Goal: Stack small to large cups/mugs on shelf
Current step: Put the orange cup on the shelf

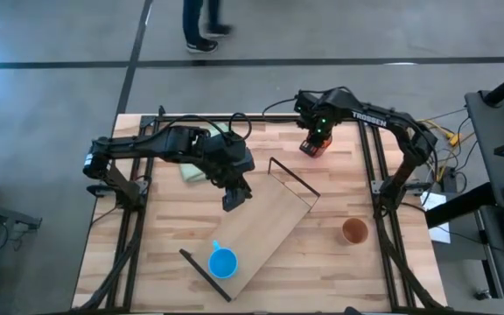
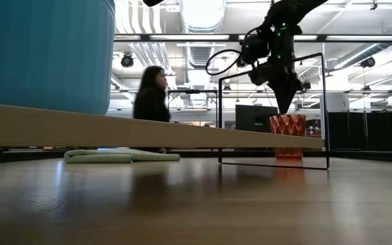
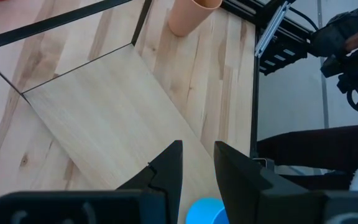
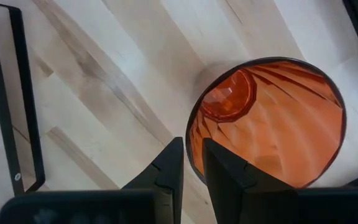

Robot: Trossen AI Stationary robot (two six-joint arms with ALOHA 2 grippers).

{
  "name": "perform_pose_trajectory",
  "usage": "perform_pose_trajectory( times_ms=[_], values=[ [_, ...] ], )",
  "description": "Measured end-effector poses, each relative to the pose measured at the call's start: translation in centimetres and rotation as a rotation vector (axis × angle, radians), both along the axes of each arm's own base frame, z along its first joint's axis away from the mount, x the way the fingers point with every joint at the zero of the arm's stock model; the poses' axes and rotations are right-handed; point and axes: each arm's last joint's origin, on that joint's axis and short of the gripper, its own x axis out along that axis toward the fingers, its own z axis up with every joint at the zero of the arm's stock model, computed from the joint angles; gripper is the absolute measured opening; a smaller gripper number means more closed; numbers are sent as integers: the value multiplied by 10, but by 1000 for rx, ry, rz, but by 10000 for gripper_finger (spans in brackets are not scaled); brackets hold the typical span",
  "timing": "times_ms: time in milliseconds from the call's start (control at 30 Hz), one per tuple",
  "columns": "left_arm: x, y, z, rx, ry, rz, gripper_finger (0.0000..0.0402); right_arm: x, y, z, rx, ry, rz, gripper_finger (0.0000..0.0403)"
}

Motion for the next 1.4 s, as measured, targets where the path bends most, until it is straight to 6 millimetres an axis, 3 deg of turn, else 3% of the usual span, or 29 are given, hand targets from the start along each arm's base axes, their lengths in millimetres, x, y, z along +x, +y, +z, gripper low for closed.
perform_pose_trajectory(
  times_ms=[800,1400],
  values=[
    [0,0,0,0,0,0,77,6,-4,-6,-26,-43,-45,54],
    [0,0,0,1,0,-1,77,1,-1,-32,-13,-22,-41,46]
  ],
)
